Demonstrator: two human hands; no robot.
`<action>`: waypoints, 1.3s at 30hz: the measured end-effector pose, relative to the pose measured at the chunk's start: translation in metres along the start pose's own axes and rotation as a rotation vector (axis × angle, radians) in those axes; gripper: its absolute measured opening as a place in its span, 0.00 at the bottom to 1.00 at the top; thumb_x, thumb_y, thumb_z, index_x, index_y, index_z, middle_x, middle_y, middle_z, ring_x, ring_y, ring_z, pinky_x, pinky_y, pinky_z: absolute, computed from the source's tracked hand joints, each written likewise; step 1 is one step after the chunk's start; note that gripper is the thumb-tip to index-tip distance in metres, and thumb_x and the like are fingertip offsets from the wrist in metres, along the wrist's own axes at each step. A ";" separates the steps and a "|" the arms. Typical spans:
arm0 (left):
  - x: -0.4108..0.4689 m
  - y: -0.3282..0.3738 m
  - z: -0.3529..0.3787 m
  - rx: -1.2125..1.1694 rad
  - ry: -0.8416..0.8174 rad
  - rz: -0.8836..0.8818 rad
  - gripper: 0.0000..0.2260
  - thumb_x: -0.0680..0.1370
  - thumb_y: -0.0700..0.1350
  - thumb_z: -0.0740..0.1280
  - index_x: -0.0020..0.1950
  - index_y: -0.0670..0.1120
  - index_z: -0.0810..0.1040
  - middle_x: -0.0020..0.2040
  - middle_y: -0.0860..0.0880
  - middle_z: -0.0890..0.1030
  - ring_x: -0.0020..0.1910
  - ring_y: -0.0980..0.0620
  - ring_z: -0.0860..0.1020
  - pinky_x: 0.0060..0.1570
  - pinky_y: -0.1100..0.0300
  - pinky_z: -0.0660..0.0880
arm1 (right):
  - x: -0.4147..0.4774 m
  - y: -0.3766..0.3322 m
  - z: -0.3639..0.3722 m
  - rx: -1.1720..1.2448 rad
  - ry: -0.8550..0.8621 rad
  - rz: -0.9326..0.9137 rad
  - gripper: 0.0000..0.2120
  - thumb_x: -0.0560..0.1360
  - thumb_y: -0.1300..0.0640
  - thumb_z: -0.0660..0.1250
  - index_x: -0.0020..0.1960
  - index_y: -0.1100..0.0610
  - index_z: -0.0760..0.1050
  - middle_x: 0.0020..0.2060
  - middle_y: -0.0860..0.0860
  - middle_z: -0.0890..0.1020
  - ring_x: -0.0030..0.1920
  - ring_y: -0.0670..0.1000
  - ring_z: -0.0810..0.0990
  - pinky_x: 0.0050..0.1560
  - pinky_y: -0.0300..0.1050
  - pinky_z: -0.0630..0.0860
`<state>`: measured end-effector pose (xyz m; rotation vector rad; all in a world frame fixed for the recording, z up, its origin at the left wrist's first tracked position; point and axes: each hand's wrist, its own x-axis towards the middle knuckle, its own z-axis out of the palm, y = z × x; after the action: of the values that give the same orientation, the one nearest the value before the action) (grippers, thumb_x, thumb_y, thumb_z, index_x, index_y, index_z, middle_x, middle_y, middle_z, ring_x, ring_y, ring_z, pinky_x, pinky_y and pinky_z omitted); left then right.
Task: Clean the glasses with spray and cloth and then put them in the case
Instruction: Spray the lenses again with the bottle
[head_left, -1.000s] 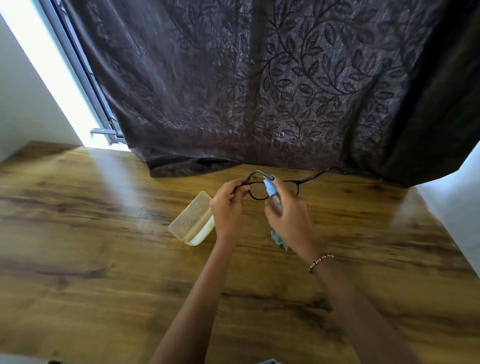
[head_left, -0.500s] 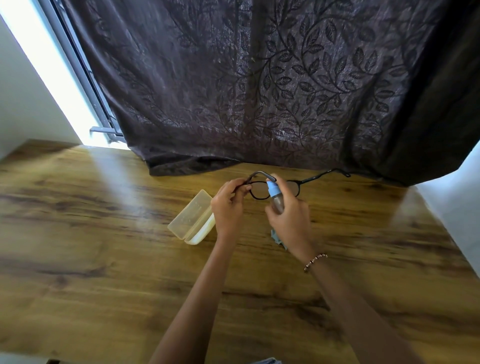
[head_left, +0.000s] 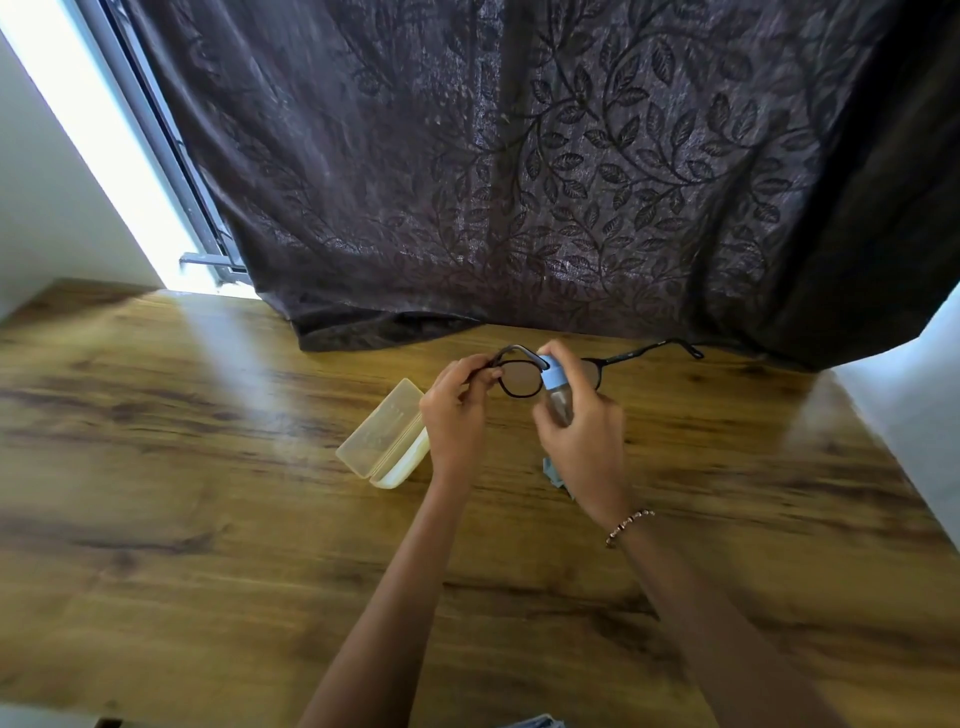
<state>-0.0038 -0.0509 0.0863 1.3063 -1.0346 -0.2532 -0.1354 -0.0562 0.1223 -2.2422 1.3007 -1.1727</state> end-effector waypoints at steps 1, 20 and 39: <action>0.000 -0.001 0.000 0.004 0.001 0.000 0.06 0.75 0.37 0.69 0.51 0.41 0.82 0.45 0.49 0.84 0.44 0.54 0.81 0.45 0.53 0.80 | 0.000 0.000 0.000 0.003 -0.004 -0.001 0.24 0.73 0.64 0.67 0.67 0.50 0.70 0.25 0.45 0.71 0.25 0.44 0.72 0.28 0.34 0.71; -0.001 0.006 -0.001 0.006 -0.003 0.042 0.07 0.74 0.36 0.69 0.52 0.40 0.82 0.47 0.50 0.83 0.46 0.62 0.80 0.45 0.72 0.74 | 0.001 0.027 -0.037 -0.142 0.027 0.120 0.24 0.75 0.60 0.68 0.68 0.47 0.69 0.27 0.48 0.76 0.25 0.44 0.74 0.25 0.34 0.72; -0.001 0.007 -0.003 0.004 0.002 0.005 0.08 0.75 0.35 0.68 0.52 0.41 0.81 0.46 0.51 0.82 0.45 0.63 0.80 0.44 0.73 0.74 | -0.004 0.029 -0.037 -0.061 -0.096 0.192 0.27 0.74 0.64 0.69 0.70 0.48 0.67 0.28 0.46 0.75 0.22 0.41 0.71 0.23 0.29 0.68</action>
<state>-0.0046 -0.0459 0.0919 1.3067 -1.0371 -0.2459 -0.1817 -0.0642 0.1258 -2.1293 1.4926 -0.9583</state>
